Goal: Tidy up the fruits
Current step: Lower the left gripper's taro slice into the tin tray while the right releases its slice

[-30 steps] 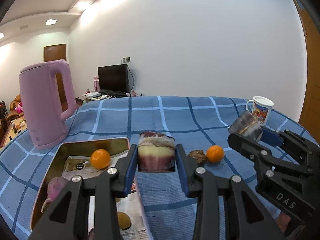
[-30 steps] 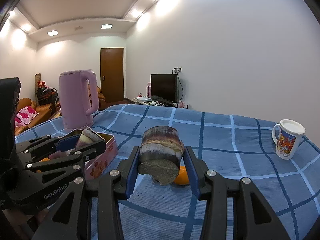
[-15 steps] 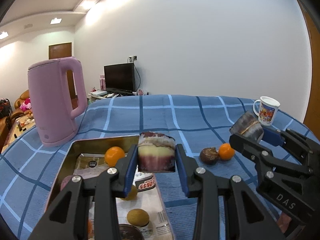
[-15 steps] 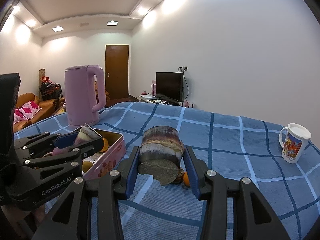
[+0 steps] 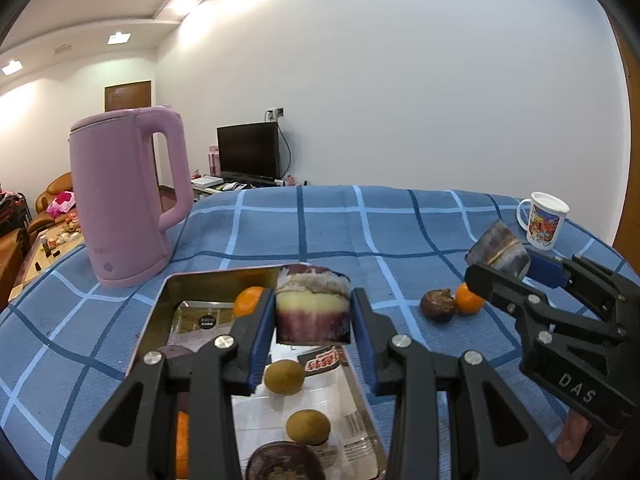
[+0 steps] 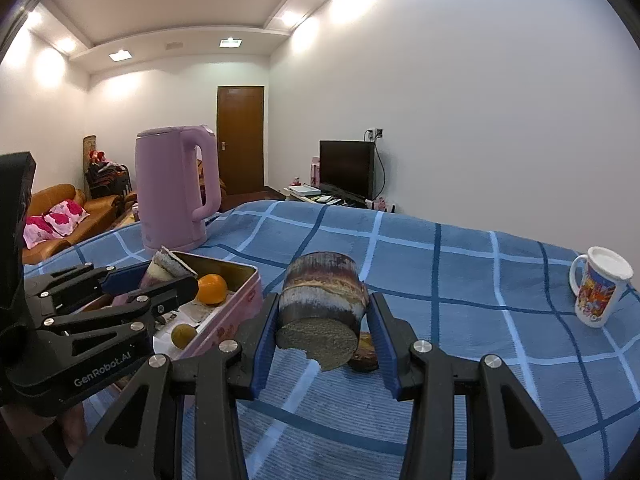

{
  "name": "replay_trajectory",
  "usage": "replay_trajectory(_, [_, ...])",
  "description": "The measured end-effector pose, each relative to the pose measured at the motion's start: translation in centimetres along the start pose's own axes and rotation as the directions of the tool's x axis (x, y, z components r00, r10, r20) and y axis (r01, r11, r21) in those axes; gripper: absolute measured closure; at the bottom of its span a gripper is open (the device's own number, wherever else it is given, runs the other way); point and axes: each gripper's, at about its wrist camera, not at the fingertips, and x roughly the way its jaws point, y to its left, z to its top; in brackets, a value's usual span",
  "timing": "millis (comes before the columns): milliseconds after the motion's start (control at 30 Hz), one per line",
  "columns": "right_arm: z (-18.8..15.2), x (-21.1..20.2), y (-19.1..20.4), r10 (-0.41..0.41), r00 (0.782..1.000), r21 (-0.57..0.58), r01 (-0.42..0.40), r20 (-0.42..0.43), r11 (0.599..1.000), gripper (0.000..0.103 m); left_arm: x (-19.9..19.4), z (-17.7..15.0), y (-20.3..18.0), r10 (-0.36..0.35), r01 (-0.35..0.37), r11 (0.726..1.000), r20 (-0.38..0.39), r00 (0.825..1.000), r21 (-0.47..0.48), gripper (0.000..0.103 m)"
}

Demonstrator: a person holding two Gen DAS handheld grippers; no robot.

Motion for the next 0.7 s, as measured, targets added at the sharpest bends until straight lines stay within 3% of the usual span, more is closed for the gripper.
replay_trajectory(700, [0.6,2.0,3.8,0.055,0.998,-0.070,-0.057,-0.034,0.996,0.057,-0.2,-0.3,3.4,0.022,-0.023,0.999,-0.023,0.999,-0.048,0.064])
